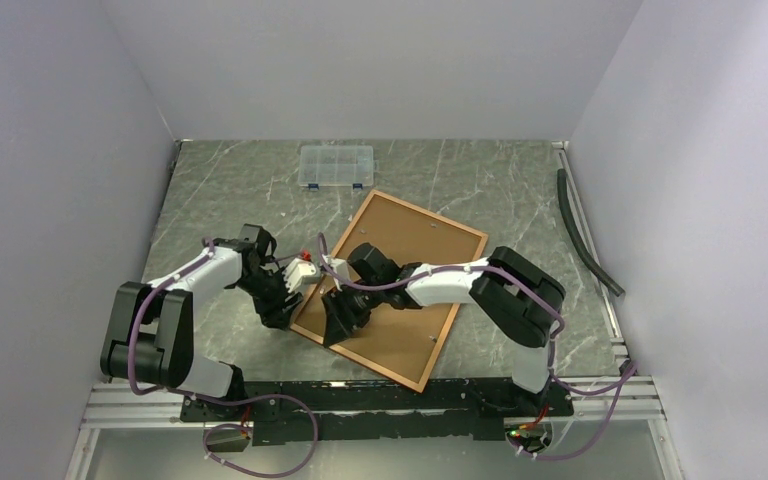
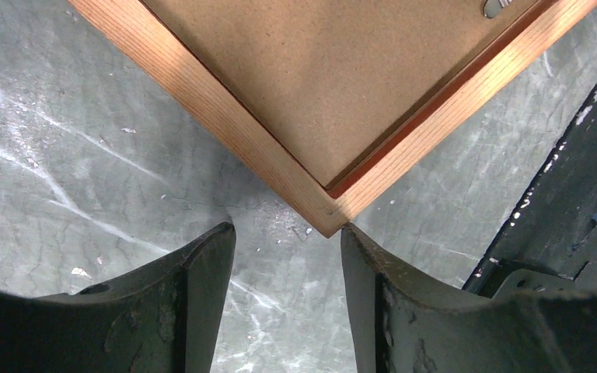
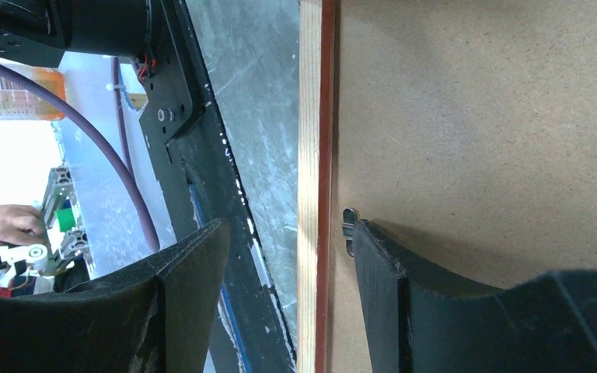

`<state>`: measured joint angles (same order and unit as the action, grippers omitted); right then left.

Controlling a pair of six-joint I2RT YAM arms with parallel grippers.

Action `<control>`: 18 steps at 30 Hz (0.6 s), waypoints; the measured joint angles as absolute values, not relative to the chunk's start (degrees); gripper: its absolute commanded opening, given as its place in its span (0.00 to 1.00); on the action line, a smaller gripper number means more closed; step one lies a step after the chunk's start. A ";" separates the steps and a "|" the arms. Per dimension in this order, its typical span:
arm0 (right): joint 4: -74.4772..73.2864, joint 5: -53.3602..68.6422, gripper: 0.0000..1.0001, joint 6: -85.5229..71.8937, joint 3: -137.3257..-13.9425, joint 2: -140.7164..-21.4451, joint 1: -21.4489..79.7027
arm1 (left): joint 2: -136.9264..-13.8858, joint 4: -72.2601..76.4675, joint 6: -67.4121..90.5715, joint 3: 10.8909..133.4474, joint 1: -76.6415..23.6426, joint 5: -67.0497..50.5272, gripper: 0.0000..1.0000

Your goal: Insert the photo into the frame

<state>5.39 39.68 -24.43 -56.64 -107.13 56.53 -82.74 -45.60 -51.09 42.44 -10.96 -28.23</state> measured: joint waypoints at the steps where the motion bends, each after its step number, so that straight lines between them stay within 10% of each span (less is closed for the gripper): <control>1: 5.37 40.01 0.64 -24.36 -56.80 -107.26 56.47 | -82.76 -45.60 -51.03 42.44 -10.94 -28.21 0.59; 18: 15.79 40.64 0.89 -27.86 -52.62 -98.94 38.68 | -91.18 -41.28 -37.52 50.63 -11.44 -25.36 0.53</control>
<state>15.79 40.64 -27.86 -52.62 -98.94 38.68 -91.18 -41.28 -37.52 50.63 -11.44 -25.36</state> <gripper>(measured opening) 0.849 0.531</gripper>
